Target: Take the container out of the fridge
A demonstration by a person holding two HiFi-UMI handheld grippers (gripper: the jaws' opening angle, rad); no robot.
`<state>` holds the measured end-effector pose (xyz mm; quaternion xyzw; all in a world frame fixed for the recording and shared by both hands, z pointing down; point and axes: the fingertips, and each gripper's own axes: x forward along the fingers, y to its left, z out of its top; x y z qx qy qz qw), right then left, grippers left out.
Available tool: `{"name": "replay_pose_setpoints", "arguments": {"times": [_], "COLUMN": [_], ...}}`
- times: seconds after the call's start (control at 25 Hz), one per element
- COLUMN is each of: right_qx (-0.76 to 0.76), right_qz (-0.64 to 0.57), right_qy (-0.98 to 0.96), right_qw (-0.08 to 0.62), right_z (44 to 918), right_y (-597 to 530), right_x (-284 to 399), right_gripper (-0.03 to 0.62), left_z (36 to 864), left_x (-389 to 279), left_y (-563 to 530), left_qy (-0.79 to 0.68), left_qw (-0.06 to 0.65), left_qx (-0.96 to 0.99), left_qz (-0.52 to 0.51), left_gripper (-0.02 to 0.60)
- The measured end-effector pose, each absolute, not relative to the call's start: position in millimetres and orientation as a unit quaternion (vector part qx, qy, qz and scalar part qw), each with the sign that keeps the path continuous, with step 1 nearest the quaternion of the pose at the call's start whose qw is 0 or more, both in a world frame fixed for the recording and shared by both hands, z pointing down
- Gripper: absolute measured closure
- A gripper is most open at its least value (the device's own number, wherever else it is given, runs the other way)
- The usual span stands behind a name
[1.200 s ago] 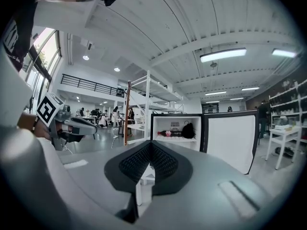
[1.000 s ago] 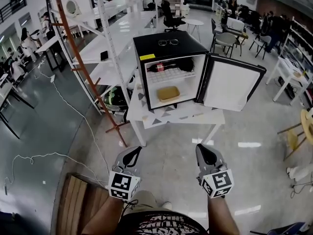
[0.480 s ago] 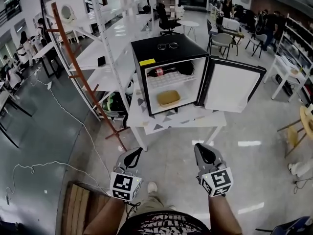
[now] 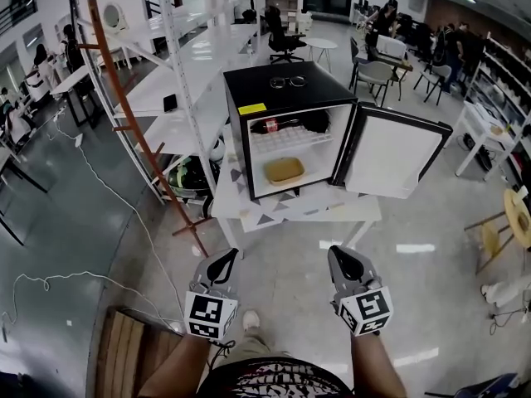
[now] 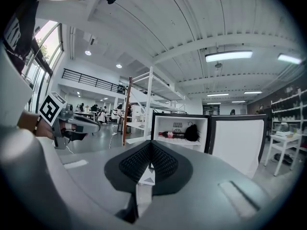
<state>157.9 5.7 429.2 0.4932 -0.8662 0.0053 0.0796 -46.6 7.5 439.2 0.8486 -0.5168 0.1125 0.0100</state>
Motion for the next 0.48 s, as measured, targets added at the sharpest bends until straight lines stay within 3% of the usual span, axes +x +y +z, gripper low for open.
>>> {"name": "replay_pose_setpoints", "arguments": {"times": [0.48], "right_qx": [0.477], "right_qz": [0.027], "right_qy": [-0.873], "right_qw": [0.103], "right_z": [455.0], "right_y": [14.5], "right_x": [166.0], "right_gripper": [0.568], "left_z": [463.5], "left_x": [-39.6], "left_y": [17.2], "left_qy": [-0.528], "left_qw": [0.038], "left_qx": [0.841], "left_qz": [0.116], "left_gripper": [0.581]}}
